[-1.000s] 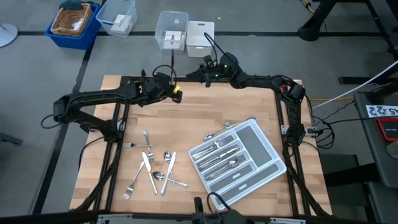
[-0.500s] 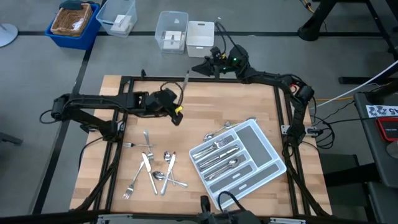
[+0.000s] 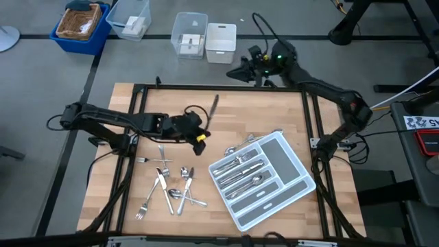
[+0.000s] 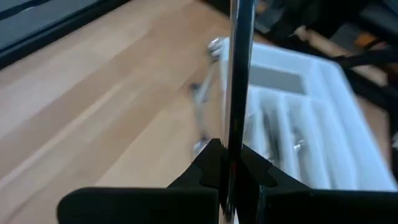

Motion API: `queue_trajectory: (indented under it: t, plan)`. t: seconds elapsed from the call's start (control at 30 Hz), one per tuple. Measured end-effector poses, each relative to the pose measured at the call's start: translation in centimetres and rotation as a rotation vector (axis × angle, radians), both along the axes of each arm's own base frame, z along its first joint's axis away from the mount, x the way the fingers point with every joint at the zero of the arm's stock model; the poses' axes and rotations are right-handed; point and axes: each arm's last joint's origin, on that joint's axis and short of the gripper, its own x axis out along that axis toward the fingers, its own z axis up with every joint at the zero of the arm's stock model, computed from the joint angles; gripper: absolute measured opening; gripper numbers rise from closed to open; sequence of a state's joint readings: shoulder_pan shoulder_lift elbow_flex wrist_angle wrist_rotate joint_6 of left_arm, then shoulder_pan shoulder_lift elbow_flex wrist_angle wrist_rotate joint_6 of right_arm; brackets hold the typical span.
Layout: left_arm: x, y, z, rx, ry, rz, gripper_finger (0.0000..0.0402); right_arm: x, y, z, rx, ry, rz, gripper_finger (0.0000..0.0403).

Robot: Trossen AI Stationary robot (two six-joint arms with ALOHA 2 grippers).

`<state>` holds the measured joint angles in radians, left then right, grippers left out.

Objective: Sort silverware
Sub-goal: Put the silver table knife into the silverware tray

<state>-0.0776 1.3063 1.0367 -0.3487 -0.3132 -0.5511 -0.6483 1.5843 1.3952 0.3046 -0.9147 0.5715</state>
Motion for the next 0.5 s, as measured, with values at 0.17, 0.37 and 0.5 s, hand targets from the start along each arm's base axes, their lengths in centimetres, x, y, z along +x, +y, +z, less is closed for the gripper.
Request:
queue_trajectory:
  t: [0.17,0.37,0.5]
  plan:
    - [3.2,-1.4,-1.9,-0.033,-0.069,-0.075,0.0006,-3.7,2.7,2.3,-0.054,0.101,-0.089,0.0044]
    - [7.2,-3.0,-5.7,-0.114,-0.131,-0.165,0.001,-8.7,5.9,3.5,-0.061,0.288,-0.264,0.0044]
    - [8.8,-4.5,-8.4,-0.209,-0.136,-0.221,0.0007,-11.6,7.7,3.3,-0.046,0.438,-0.338,0.0044]
